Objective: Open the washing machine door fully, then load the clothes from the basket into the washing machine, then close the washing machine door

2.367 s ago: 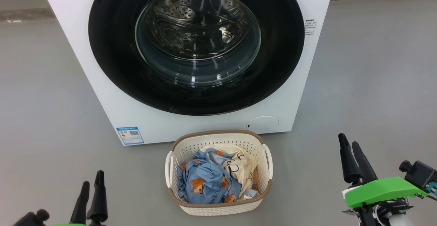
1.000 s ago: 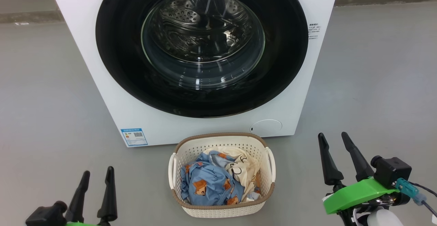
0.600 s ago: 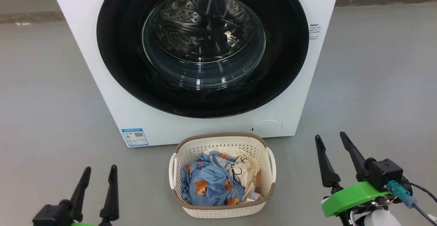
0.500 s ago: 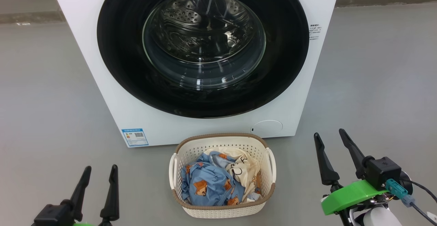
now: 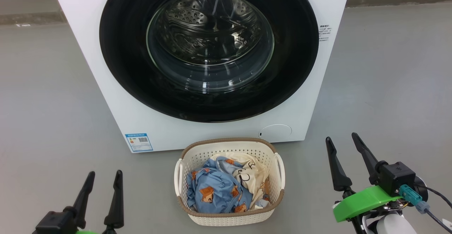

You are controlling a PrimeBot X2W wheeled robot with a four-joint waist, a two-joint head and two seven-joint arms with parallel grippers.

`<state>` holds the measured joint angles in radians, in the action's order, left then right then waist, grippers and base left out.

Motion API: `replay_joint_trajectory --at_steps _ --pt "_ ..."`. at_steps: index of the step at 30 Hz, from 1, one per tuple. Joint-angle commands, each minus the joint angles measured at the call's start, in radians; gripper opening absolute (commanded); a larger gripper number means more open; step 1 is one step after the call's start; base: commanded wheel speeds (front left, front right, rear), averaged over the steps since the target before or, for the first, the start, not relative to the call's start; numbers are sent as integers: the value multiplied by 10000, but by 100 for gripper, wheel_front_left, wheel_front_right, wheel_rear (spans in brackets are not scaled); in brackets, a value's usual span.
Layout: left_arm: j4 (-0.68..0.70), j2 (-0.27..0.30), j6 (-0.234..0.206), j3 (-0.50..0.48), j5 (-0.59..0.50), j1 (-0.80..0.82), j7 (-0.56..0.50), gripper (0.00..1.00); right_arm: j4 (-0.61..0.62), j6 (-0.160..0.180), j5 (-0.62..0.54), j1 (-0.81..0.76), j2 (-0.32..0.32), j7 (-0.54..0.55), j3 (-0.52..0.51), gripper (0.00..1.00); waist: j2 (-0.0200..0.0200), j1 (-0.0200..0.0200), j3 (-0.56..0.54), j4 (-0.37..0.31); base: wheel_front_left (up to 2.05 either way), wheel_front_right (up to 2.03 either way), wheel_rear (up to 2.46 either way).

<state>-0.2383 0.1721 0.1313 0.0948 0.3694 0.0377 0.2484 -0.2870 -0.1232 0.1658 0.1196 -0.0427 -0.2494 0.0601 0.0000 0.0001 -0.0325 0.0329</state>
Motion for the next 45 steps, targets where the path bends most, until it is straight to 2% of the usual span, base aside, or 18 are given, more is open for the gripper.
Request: replay_joint_trajectory --at_steps 1,17,37,45 --pt "301 227 -6 -329 45 443 134 100 208 -75 -31 381 -76 -124 189 100 0 0 0 -3 0 0 0" --pt "276 212 -6 -370 -186 467 134 100 221 -75 27 371 -76 -124 257 100 0 0 2 19 13 13 -27" --pt "310 278 -6 -244 214 462 134 100 228 -75 48 364 -76 -124 206 100 0 0 48 26 105 105 -209" --pt "358 335 -6 -198 275 412 134 100 236 -75 88 363 -76 -124 232 100 0 0 40 17 52 52 -103"
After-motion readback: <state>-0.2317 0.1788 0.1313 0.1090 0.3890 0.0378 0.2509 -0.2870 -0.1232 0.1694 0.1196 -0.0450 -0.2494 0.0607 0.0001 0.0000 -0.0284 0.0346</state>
